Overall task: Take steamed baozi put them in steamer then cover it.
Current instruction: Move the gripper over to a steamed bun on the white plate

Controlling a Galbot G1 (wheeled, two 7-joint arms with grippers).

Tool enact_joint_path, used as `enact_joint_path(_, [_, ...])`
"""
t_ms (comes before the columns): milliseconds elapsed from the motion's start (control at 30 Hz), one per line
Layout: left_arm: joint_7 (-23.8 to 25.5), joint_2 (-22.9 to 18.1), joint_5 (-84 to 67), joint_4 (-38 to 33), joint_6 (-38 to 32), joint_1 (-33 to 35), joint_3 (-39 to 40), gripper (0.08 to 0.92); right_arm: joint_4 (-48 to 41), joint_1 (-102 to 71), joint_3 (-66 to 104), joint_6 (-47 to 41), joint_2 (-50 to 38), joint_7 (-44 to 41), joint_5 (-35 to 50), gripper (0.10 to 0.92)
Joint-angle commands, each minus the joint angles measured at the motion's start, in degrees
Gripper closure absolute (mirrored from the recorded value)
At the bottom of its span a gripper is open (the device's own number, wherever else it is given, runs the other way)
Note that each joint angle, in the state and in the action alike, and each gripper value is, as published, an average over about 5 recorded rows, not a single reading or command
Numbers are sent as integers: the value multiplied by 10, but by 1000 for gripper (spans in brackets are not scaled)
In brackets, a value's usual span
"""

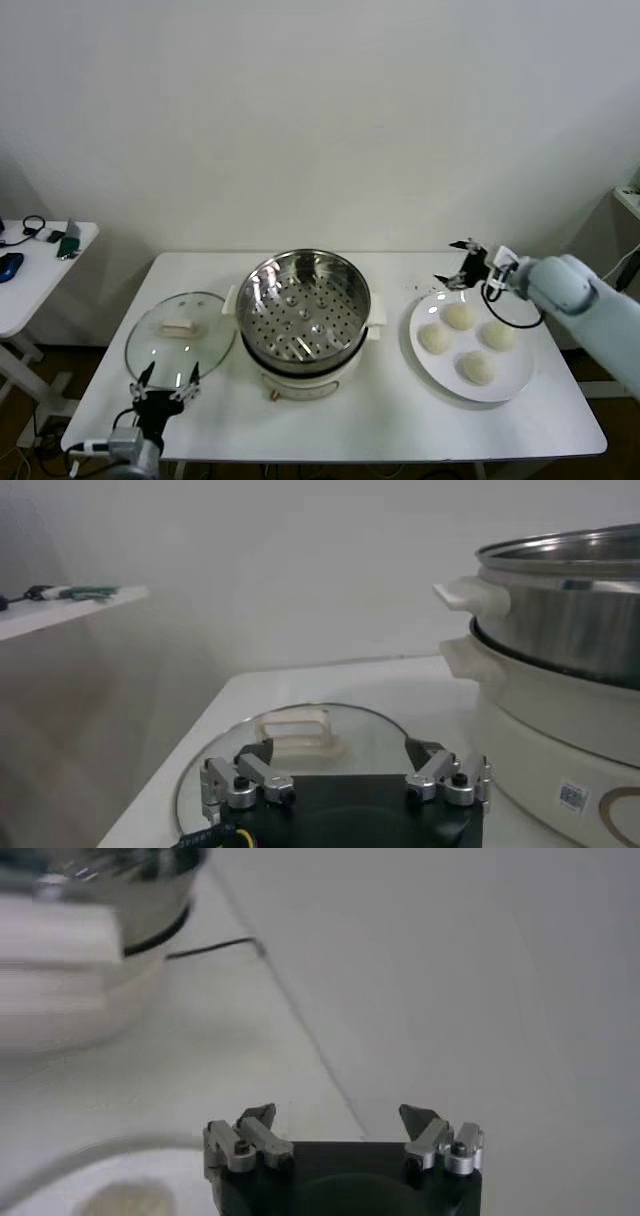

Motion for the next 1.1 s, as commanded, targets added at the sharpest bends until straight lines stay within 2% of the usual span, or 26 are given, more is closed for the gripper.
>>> enact_joint_path(33, [1,-7,3,-2,-2,0,0,177,-110,254,-290,65,27,-163,-20,203])
enact_joint_path(267, [2,-9,6,-3,-2,-1,-1,177,-144,204,-321,19,97,-145,37,203])
enact_joint_path(600, [4,-10,8,-3,-3,2,-9,177,-235,114,-268,21,183,-138,-32,203])
enact_joint_path(1100, [6,-10,13,7,-10,7,-13,177,-264,29,-184,24,188,-127,-75,203])
